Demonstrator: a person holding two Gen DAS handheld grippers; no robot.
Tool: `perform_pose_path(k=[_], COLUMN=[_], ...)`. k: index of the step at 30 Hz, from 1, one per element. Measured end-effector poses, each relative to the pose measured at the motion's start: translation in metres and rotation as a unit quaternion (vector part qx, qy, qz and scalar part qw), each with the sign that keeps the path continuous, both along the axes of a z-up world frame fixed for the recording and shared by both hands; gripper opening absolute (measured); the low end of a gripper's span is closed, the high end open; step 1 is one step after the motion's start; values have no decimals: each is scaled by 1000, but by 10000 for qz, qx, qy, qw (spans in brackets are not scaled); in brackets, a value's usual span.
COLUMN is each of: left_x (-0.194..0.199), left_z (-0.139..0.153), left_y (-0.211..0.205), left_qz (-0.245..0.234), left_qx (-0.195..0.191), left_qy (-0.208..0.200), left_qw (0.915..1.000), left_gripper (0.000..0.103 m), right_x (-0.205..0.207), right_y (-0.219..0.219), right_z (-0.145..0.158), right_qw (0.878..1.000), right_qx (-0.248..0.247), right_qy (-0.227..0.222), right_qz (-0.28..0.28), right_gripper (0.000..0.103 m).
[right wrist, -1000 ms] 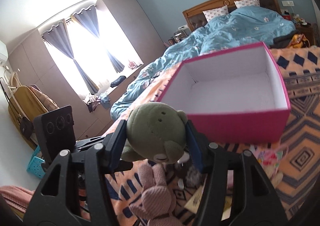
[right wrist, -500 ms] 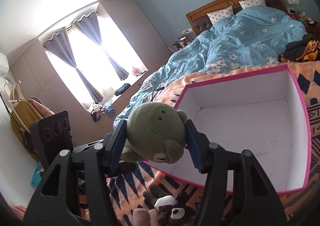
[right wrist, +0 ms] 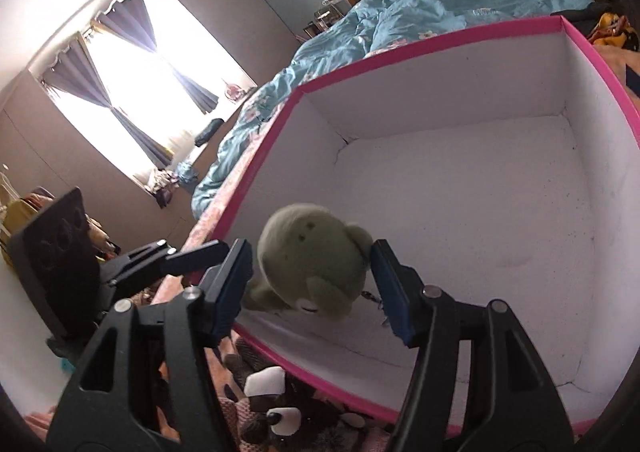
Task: Organize objects
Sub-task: 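Open both grippers to drop the plushes into the pink box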
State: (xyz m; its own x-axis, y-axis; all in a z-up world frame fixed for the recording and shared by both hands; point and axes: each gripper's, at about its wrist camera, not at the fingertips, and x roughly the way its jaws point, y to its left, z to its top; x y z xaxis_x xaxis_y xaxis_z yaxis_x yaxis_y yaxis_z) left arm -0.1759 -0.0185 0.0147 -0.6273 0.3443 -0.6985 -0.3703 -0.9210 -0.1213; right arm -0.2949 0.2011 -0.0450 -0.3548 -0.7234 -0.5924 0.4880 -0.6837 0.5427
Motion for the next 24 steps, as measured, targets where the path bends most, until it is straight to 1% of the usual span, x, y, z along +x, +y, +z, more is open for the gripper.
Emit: perform_pose_path(k=[1,3,5,9,13,15,17,19,22,24], left_x=[1,2,3,4,4,6,10,14,21,26], left_z=[0,1,1,2,2,1,1,2,2,3], left_y=[0,-1,-2,-2,-2,-1,-1,-2,-3,-5], left_qz=[8,18,27,22,13,8,8,5,24,60], left_qx=[-13,-30,-15,-57,-58,-112,-152,-168,-178,-170], left_qy=[32,51,59,72,56,58,69,68,80,174], left_qw=[10000,10000,10000,10000,10000,9999,9999,9998,9998,9997], left_gripper=[56,56,56,56,56,56,56,56,56,57], right_x=[1,1,1,6,12,15,18,22,30,41], right_y=[-2,-5,-3,8,10,9,11,12,11,15], right_z=[0,-3,-7,-9,-9,-9,-11,-12,-8,-1], right_qw=[9998,9975,9949,9903,9867,9882,9910,9926,9934,9928], right_qx=[204,674,967,1314,1576,1510,1342,1212,1140,1177], right_qy=[32,131,157,294,310,189,1,-96,-67,187], right_qz=[-47,-139,-244,-333,-253,-147,-8,74,67,-103], right_gripper=[70,70,70,70,70,70,70,70,70,70])
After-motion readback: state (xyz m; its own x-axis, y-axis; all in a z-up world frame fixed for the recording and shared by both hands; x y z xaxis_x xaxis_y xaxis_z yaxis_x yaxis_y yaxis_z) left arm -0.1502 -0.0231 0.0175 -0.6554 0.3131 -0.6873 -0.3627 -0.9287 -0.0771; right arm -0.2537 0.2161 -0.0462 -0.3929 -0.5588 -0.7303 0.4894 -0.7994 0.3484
